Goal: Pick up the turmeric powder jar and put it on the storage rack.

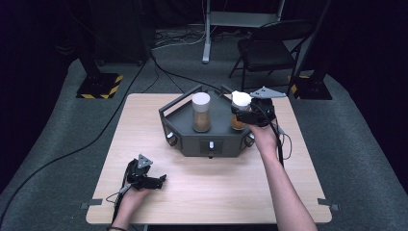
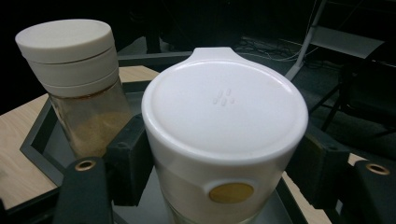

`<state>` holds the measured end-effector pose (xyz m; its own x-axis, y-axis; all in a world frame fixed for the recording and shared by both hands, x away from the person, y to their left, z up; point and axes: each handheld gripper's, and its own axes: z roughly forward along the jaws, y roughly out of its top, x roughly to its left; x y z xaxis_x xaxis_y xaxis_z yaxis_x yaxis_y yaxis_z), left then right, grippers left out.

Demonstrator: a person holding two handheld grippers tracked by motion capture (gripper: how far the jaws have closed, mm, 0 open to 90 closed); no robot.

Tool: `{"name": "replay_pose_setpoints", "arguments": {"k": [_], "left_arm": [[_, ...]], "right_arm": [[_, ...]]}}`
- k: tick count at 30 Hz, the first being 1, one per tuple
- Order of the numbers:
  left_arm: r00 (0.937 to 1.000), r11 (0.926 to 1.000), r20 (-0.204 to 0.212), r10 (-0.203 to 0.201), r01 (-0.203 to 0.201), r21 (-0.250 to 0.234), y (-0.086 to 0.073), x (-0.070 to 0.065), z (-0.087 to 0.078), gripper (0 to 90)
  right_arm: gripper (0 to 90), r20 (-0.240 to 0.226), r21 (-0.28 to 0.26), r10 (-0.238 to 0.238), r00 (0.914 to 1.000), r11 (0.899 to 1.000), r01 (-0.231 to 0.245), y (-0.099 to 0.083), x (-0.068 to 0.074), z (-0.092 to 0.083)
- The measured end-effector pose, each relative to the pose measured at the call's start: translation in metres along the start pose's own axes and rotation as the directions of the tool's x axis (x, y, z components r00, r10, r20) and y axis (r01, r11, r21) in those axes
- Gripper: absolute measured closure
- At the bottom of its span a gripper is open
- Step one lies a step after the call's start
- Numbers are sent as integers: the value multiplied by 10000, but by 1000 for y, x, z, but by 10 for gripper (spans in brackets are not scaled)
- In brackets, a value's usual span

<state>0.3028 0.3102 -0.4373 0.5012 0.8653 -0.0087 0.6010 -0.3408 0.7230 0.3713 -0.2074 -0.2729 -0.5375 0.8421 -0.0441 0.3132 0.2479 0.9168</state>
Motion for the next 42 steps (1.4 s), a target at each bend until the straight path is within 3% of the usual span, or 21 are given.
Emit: {"name": "replay_pose_setpoints", "arguments": {"k": [13, 25, 38, 42], "left_arm": [[10000, 10000, 12, 10, -10, 2, 0, 0, 0, 6], [10000, 10000, 15, 14, -14, 1, 0, 0, 0, 6], [10000, 10000, 15, 18, -18, 3, 0, 0, 0, 6], [10000, 10000, 15, 18, -18, 1, 0, 0, 0, 6]], "right_arm": [[292, -53, 276, 181, 9998, 9995, -179, 1, 0, 15], [288, -176, 302, 422, 9990, 9987, -417, -1, -5, 19], [52, -166, 224, 814, 9965, 9965, -810, -3, -6, 11], [27, -251, 162, 817, 9963, 9966, -813, -7, -8, 6]]}}
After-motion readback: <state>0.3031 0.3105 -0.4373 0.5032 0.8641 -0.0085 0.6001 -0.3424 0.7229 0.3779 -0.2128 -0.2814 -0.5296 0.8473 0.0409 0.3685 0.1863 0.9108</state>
